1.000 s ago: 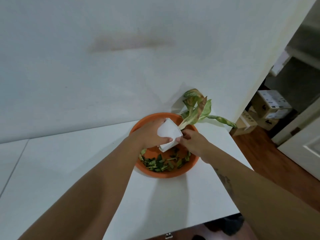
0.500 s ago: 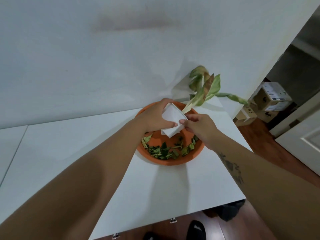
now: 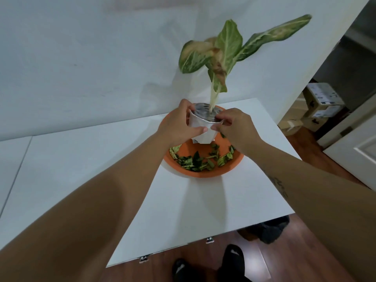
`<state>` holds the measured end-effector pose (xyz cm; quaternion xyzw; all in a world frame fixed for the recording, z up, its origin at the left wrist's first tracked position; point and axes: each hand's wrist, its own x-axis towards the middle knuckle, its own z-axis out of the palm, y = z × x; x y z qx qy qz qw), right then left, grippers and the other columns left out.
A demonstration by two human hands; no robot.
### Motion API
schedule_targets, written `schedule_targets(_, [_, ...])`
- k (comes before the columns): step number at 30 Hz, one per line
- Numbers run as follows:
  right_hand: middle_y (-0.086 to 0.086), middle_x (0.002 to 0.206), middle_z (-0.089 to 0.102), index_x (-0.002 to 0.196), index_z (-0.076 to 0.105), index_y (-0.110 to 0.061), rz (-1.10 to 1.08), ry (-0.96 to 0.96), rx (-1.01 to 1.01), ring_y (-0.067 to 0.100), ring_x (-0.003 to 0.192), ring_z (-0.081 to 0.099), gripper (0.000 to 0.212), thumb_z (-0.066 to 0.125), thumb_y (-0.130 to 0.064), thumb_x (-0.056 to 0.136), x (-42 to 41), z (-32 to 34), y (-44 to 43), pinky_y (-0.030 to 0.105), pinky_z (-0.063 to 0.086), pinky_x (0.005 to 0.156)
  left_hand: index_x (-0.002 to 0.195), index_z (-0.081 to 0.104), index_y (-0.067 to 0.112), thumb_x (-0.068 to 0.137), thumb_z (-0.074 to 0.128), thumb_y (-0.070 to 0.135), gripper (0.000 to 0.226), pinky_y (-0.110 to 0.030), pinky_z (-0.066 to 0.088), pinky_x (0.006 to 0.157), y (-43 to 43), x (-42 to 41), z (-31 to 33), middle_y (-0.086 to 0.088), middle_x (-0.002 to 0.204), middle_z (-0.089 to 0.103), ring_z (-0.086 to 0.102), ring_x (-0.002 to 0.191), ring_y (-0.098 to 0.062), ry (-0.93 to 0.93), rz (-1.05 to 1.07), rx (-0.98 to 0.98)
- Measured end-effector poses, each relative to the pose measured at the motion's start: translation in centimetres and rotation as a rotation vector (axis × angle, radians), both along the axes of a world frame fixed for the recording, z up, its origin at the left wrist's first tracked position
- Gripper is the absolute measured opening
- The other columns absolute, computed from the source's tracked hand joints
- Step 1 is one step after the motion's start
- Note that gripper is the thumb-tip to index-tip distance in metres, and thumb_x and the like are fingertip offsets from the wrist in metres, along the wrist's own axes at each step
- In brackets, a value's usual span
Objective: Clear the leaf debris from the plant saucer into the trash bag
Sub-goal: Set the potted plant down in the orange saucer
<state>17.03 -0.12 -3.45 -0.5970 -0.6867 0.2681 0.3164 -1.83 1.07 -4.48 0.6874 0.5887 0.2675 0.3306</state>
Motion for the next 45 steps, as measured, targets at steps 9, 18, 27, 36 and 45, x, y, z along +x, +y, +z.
schedule_targets(9, [0.007,0.122,0.062,0.11,0.068,-0.008,0.096,-0.231,0.19,0.022,0.114,0.056,0.034,0.073,-0.021,0.079,0.2,-1.9,0.0,0.027,0.042,0.094,0.109,0.04,0.032,0.07,0.082,0.042,0.058,-0.042,0.057,0.085,-0.9,-0.2,-2.2,0.006,0.117,0.06,0.064,0.1,-0.012,-0.045,0.082,0.008])
schedule_targets(18, [0.005,0.126,0.055,0.112,0.064,-0.012,0.175,-0.221,0.217,0.018,0.115,0.053,0.034,0.071,-0.02,0.08,0.5,-2.9,0.1,0.018,0.036,0.089,0.112,0.039,0.037,0.067,0.079,0.046,0.061,-0.044,0.053,0.093,-2.4,0.1,-2.4,0.008,0.121,0.059,0.061,0.111,-0.016,-0.036,0.152,-0.027])
schedule_targets(27, [0.006,0.133,0.045,0.135,0.044,-0.021,0.321,-0.277,-0.008,0.023,0.122,0.046,0.061,0.068,-0.029,0.08,4.5,-2.8,2.3,0.032,0.04,0.099,0.136,0.041,0.032,0.068,0.072,0.053,0.078,-0.041,0.046,0.104,-3.9,-0.5,-3.4,0.009,0.14,0.053,0.054,0.126,-0.013,0.133,0.21,-0.051])
schedule_targets(36, [0.011,0.151,0.03,0.143,0.035,-0.02,0.534,-0.78,-0.199,0.034,0.142,0.022,0.081,0.051,-0.066,0.079,4.0,-5.0,3.9,0.048,0.03,0.112,0.149,0.028,0.025,0.061,0.06,0.082,0.11,-0.054,0.034,0.111,-4.4,1.8,-4.6,-0.006,0.155,0.03,0.026,0.142,-0.033,0.721,0.059,-0.287])
schedule_targets(45, [0.006,0.111,0.056,0.106,0.065,-0.016,0.753,-0.578,-0.073,0.023,0.104,0.054,0.035,0.065,-0.039,0.081,2.9,-4.1,1.6,0.037,0.047,0.087,0.115,0.069,0.015,0.073,0.081,0.036,0.048,-0.039,0.05,0.094,-5.4,1.8,-4.0,-0.001,0.114,0.067,0.06,0.105,-0.018,0.384,0.032,-0.084])
